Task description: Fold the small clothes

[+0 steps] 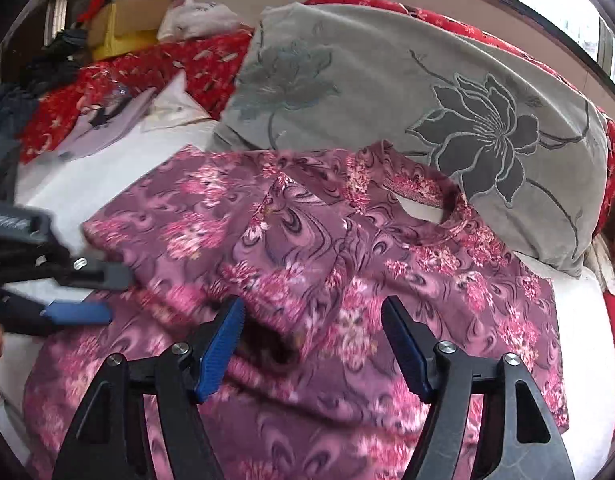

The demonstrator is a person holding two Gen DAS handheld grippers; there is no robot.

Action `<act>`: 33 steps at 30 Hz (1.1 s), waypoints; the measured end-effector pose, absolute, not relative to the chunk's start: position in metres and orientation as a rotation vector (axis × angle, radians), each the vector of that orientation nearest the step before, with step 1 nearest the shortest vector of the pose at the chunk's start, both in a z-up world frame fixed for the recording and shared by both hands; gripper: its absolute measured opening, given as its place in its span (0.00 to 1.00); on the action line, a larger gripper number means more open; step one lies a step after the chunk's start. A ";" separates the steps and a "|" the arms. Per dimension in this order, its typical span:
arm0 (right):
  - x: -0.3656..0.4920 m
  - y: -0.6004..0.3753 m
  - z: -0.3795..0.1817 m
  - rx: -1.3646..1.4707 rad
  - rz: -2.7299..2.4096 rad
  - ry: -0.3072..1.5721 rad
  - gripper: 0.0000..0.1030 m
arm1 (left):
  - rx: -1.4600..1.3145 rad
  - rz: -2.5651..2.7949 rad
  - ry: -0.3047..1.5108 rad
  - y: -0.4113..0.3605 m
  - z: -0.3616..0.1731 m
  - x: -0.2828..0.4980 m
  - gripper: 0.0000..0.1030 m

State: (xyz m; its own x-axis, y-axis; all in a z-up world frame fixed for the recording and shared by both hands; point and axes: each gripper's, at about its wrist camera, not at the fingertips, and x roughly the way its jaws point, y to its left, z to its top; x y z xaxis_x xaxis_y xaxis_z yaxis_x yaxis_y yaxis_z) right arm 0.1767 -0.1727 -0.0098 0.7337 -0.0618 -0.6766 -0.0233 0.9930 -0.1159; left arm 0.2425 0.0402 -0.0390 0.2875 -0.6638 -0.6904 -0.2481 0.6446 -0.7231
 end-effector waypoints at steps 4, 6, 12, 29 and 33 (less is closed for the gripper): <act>0.181 -0.198 0.000 0.040 0.015 0.751 0.01 | -0.880 -0.340 1.284 0.040 -0.041 0.243 0.49; 0.172 -0.221 0.008 0.138 0.032 0.724 0.00 | -0.875 -0.337 1.281 0.038 -0.041 0.243 0.49; 0.156 -0.292 0.019 0.345 -0.030 0.699 0.07 | -0.872 -0.328 1.270 0.034 -0.042 0.243 0.49; 0.180 -0.191 -0.002 -0.019 0.105 0.765 0.12 | -0.899 -0.331 1.281 0.037 -0.044 0.245 0.50; 0.163 -0.261 0.020 0.287 0.081 0.693 0.11 | -0.896 -0.325 1.279 0.036 -0.043 0.244 0.49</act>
State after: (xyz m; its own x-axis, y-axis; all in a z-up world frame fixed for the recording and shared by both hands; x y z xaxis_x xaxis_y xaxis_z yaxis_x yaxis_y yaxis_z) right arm 0.1633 -0.2608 0.0200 0.7681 0.1680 -0.6179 0.0214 0.9577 0.2870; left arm 0.2439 0.0361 -0.0426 0.2988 -0.6651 -0.6844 -0.2575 0.6343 -0.7289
